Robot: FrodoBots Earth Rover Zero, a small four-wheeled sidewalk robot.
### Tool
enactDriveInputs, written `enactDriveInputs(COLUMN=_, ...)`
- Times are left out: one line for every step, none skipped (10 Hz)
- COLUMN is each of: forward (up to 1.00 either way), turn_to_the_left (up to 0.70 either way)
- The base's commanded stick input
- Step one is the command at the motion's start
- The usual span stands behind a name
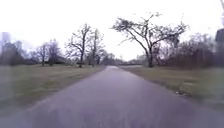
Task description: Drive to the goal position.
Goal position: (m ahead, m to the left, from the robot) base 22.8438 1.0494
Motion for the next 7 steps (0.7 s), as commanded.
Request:
enactDriveInputs(forward=1.0, turn_to_the_left=0.0)
enactDriveInputs(forward=1.0, turn_to_the_left=0.0)
enactDriveInputs(forward=1.0, turn_to_the_left=0.0)
enactDriveInputs(forward=1.0, turn_to_the_left=0.0)
enactDriveInputs(forward=1.0, turn_to_the_left=0.0)
enactDriveInputs(forward=1.0, turn_to_the_left=0.0)
enactDriveInputs(forward=1.0, turn_to_the_left=0.0)
